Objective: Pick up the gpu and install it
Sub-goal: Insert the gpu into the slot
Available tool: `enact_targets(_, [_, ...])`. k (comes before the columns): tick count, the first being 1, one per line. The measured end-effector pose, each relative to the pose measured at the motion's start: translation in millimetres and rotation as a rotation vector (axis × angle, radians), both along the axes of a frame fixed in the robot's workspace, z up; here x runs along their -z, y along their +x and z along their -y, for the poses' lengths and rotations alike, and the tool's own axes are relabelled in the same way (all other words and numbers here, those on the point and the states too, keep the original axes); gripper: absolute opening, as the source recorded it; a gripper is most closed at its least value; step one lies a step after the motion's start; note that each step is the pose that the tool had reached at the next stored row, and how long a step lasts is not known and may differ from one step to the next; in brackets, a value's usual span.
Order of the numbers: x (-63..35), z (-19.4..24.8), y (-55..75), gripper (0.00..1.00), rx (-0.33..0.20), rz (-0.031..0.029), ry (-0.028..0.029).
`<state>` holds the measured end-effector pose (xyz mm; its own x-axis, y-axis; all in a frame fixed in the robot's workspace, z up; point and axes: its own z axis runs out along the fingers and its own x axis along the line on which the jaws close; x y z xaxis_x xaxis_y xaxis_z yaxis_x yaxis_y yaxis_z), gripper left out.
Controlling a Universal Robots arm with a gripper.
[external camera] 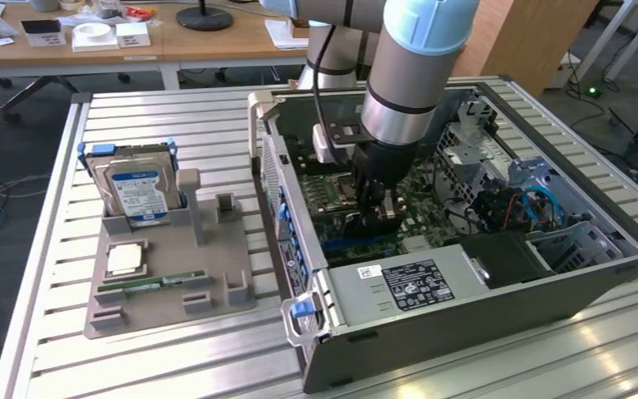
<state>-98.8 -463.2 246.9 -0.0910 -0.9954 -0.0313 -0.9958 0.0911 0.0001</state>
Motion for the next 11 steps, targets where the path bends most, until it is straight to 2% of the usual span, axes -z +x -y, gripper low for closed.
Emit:
enact_targets(5, [1.5,0.1,-0.7,0.27,-0.004,0.0001,0.0025])
enact_targets(11, [2.1,0.0,-1.7,0.27,-0.005,0.0001,0.0028])
